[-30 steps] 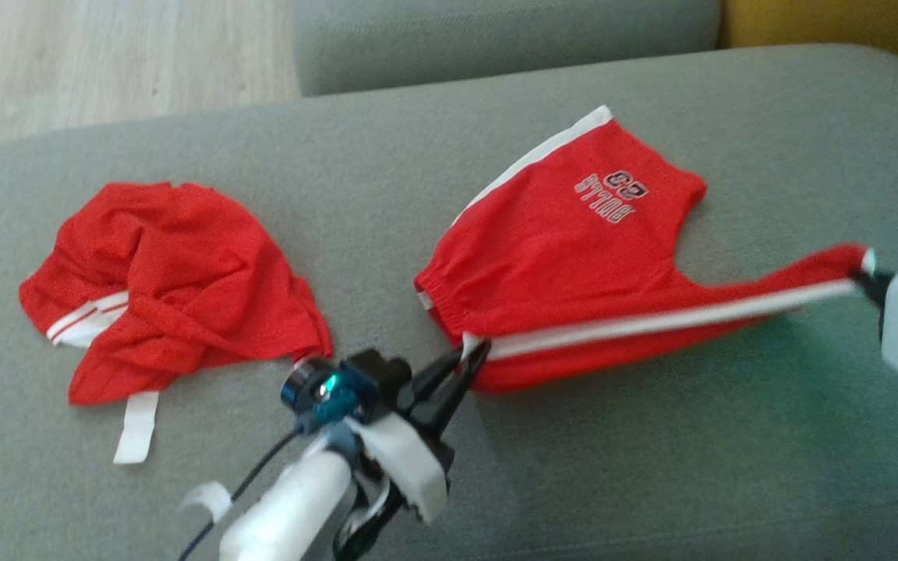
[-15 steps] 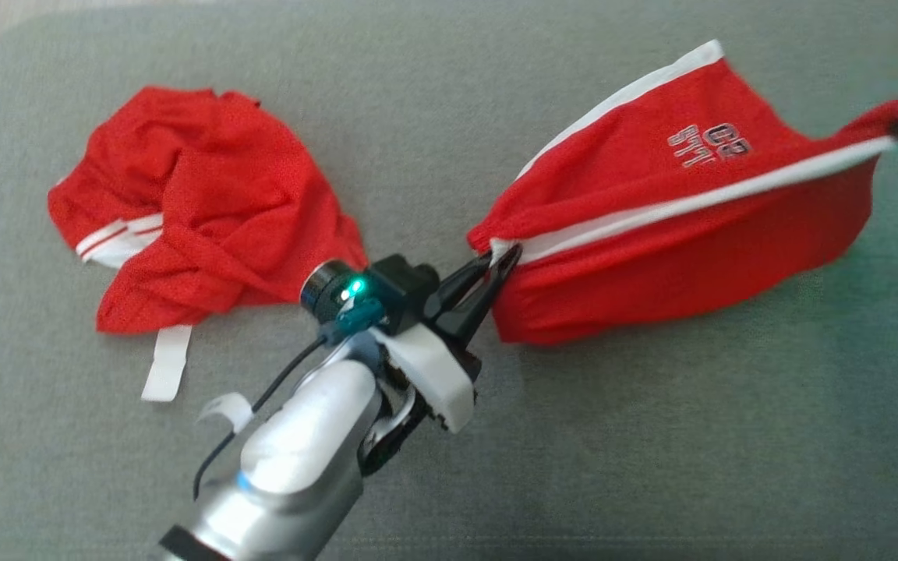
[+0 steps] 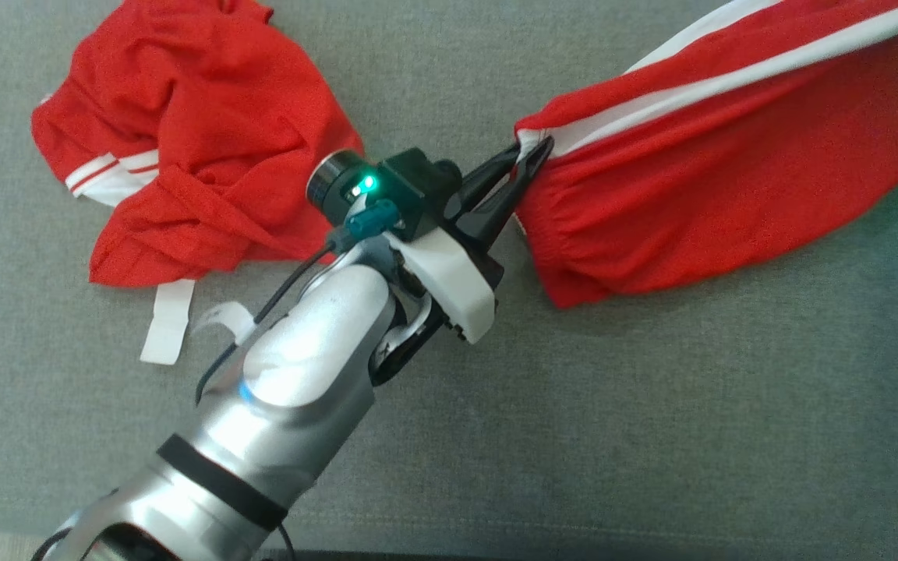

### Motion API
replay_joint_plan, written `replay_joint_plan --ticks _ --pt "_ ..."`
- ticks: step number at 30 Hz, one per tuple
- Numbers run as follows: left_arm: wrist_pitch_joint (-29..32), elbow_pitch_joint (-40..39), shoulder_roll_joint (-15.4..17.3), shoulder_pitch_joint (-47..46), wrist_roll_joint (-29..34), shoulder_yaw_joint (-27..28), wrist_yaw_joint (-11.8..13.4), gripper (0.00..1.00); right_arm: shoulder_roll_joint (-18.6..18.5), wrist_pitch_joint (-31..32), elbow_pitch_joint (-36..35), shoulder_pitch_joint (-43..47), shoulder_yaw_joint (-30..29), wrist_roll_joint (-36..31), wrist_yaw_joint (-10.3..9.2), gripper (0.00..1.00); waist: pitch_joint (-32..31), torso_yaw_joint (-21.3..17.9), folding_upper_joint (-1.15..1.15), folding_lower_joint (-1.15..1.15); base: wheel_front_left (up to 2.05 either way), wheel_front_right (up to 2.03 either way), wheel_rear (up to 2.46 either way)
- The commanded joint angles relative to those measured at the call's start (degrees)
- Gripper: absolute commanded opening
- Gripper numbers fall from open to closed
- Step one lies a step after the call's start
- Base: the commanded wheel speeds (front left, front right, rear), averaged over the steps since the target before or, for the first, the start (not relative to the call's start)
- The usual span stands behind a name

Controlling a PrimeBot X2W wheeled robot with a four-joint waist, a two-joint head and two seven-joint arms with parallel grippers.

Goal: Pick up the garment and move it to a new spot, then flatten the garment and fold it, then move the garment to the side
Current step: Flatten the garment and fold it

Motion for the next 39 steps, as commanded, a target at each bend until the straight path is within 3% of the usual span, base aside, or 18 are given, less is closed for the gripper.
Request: replay_joint_plan --ticks 1,16,17,18,19,27,39 --pt "-0.68 -1.47 0.47 -2.37 -0.52 1.13 0.15 0.0 0.07 -0.99 -0.67 -2.18 0.64 -0.42 -0.05 0.0 1.53 0.56 0.0 0.0 0.0 0.0 0.0" --pt "-0.69 -0.29 0.46 -4.66 -3.4 -1.66 1.77 0.0 1.17 -8.29 8.92 -9.24 5.24 1.09 -0.05 0.0 3.94 2.5 0.0 0.0 0.0 0.0 0.0" --pt "-0.69 -0.15 0.46 -4.61 -3.79 -1.79 1.85 0.32 1.35 -8.98 9.53 -9.71 5.03 1.06 -0.05 0.37 4.06 2.58 0.0 0.0 0.0 0.0 0.0" --pt "-0.69 -0.14 0.46 -4.64 -4.0 -1.78 2.11 0.85 1.66 -9.44 10.39 -10.14 4.55 1.18 -0.05 1.0 4.19 2.62 0.0 0.0 0.0 0.0 0.0" --pt "-0.69 -0.02 0.46 -4.62 -4.16 -1.74 2.46 1.0 2.13 -9.18 11.27 -10.4 4.62 1.18 -0.05 1.0 4.24 2.62 0.0 0.0 0.0 0.0 0.0" --pt "-0.69 0.39 0.46 -4.27 -4.34 -0.96 3.47 1.0 3.32 -12.37 14.67 -11.41 6.19 0.2 -0.05 1.0 3.22 1.41 0.0 0.0 0.0 0.0 0.0" --pt "-0.69 2.58 0.76 1.01 -0.99 6.08 4.28 1.0 6.07 -25.57 15.42 -5.06 6.45 6.24 -0.05 1.0 -5.4 -3.45 0.0 0.0 0.0 0.0 0.0"
